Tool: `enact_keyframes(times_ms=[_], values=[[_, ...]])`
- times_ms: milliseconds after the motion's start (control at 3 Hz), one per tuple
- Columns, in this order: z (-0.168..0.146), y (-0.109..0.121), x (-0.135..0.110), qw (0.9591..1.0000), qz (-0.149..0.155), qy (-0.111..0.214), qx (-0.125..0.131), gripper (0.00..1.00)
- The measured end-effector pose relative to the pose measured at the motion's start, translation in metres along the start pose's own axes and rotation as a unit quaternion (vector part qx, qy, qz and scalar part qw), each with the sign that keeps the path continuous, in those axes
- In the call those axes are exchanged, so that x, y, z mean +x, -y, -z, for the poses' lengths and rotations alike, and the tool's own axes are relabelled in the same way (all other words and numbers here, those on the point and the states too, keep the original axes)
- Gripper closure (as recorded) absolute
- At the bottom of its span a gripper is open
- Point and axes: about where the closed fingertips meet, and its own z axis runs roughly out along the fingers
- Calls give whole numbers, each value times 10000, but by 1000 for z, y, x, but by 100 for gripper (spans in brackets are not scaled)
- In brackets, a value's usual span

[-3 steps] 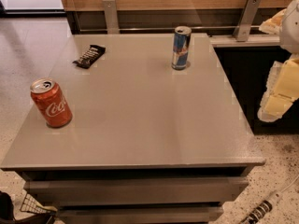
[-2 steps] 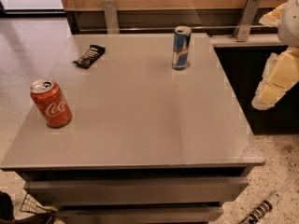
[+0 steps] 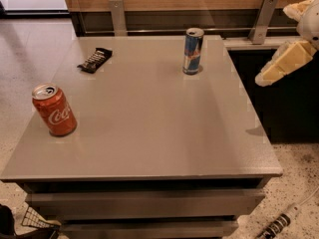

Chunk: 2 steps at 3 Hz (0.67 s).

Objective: Move redbull can near coke can

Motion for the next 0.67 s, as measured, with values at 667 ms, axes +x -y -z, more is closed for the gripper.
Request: enact_keyframes(times_ms=[667], values=[[-73, 46, -7, 9735, -824, 2121, 204, 0]])
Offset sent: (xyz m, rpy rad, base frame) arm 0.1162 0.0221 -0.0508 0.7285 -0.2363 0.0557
